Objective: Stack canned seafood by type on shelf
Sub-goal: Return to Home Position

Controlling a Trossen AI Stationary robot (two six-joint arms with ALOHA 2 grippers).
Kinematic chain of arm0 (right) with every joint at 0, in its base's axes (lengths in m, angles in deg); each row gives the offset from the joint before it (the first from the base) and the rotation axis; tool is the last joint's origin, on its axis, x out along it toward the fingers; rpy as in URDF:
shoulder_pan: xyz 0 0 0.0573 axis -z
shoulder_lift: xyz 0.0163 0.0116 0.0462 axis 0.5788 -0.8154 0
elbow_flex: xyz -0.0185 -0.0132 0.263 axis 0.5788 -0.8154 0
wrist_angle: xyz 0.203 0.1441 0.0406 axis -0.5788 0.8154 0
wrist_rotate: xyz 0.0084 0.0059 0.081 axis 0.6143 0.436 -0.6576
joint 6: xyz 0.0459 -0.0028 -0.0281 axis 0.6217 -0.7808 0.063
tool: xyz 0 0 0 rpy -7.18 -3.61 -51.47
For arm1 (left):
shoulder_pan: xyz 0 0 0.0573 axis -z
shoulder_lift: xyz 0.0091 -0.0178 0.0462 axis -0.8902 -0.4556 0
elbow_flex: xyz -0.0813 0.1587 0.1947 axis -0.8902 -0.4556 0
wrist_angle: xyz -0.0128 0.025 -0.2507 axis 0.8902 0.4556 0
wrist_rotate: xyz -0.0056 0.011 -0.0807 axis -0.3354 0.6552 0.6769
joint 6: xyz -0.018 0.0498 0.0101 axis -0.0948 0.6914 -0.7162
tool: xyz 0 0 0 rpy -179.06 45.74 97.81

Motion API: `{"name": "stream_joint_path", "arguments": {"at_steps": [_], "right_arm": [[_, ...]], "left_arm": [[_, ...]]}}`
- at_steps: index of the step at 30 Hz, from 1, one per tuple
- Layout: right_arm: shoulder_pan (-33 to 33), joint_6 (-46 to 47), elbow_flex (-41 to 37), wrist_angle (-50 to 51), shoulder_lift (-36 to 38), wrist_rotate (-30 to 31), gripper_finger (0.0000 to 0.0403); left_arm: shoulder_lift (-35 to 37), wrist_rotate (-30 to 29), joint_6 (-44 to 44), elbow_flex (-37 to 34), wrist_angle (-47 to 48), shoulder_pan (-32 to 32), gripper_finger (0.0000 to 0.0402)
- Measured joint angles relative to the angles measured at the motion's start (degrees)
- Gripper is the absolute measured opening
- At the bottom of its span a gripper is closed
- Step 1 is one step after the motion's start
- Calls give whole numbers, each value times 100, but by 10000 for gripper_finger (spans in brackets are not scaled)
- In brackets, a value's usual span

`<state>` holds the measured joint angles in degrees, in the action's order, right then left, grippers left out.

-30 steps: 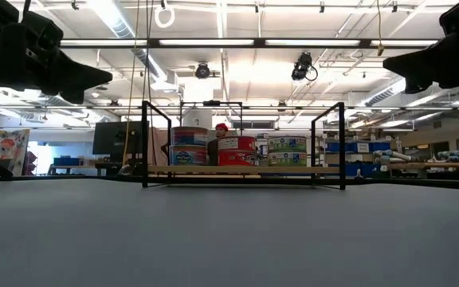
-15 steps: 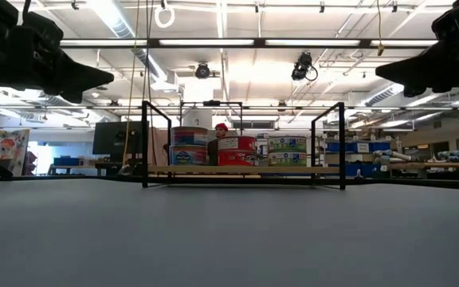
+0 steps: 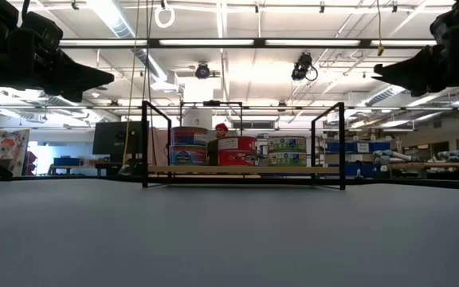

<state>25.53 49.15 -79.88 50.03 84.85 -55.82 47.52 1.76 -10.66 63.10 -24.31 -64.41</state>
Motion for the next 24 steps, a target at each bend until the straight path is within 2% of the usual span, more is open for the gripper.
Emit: {"name": "stream_joint_path", "arguments": {"at_steps": [4,10,16,24], "right_arm": [[40,-22,0,-2,-2,304,6],[41,-62,2,-2,-4,319,8],[41,404,2,-2,-4,298,9],[41,514,2,-2,-4,287,10]], "left_arm": [[0,-2,-8,0,4,0,2],[0,-63,-13,-2,-6,0,2],[0,-67,-22,-4,-47,0,2],[0,-81,-15,-4,-533,0,2]]}}
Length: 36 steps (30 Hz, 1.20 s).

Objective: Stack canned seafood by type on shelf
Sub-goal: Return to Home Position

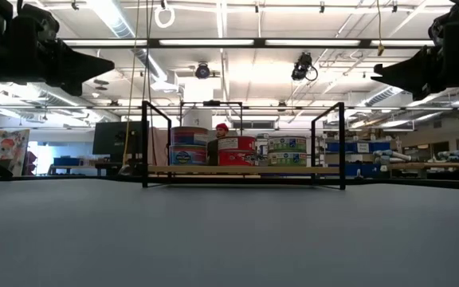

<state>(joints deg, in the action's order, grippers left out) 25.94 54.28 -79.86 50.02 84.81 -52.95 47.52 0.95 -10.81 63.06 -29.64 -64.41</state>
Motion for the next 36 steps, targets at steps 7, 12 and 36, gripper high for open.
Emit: {"name": "stream_joint_path", "arguments": {"at_steps": [7,12,36], "right_arm": [[0,0,2,2,0,-4,10],[0,2,2,2,0,-4,12],[0,2,2,2,0,-4,23]], "left_arm": [[-2,7,0,0,-51,0,2],[0,13,2,0,-65,0,2],[-2,27,4,-2,-71,0,2]]}}
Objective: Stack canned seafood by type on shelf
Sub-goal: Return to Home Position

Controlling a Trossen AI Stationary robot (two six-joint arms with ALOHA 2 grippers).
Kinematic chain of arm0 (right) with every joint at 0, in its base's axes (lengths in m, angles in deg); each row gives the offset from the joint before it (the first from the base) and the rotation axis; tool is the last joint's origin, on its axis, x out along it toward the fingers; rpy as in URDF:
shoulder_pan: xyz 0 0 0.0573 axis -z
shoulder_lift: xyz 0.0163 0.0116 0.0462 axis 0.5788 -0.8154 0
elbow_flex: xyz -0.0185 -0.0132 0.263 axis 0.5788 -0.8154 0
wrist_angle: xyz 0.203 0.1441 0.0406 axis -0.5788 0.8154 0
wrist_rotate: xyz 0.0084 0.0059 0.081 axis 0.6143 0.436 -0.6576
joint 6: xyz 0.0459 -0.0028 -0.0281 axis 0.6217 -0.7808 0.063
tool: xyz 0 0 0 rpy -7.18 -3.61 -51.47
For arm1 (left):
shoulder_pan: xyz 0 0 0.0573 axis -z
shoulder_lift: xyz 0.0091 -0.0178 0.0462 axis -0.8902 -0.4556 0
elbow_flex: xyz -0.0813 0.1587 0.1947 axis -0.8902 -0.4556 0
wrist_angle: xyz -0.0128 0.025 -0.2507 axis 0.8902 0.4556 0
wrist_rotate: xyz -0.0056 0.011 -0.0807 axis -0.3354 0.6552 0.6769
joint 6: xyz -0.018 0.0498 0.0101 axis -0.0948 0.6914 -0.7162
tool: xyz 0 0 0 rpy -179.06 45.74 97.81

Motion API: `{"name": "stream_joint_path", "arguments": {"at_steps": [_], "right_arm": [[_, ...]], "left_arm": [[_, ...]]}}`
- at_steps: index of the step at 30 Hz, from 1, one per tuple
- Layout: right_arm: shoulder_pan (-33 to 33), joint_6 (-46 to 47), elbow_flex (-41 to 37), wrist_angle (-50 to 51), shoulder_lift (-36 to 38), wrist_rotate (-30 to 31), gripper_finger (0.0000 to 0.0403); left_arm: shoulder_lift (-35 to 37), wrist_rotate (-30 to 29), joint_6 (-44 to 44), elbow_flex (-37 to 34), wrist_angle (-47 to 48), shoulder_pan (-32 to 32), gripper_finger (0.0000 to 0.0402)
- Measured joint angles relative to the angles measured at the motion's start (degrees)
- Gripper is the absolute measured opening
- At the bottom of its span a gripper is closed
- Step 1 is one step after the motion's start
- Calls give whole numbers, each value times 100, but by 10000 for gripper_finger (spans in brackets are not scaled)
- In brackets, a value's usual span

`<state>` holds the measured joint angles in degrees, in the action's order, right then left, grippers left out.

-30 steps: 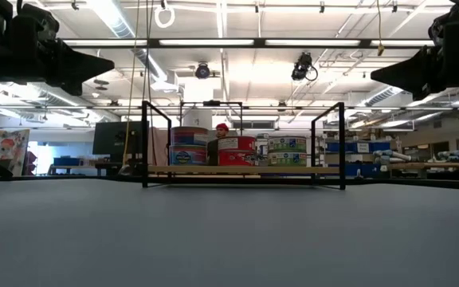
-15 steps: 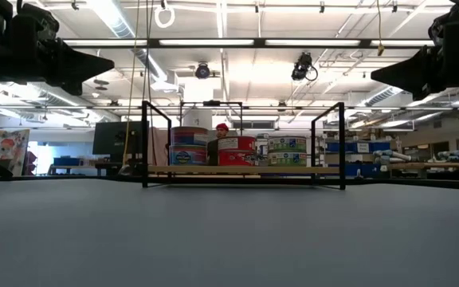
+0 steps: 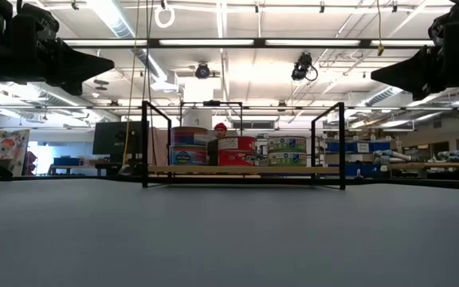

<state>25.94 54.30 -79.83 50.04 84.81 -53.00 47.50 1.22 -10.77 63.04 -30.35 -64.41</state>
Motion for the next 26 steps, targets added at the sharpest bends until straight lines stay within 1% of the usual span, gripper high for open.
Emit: {"name": "stream_joint_path", "arguments": {"at_steps": [9,26], "right_arm": [[0,0,0,0,0,0,18],[0,0,0,0,0,0,22]], "left_arm": [[0,1,0,0,-1,0,2],[0,1,-1,0,0,0,2]]}}
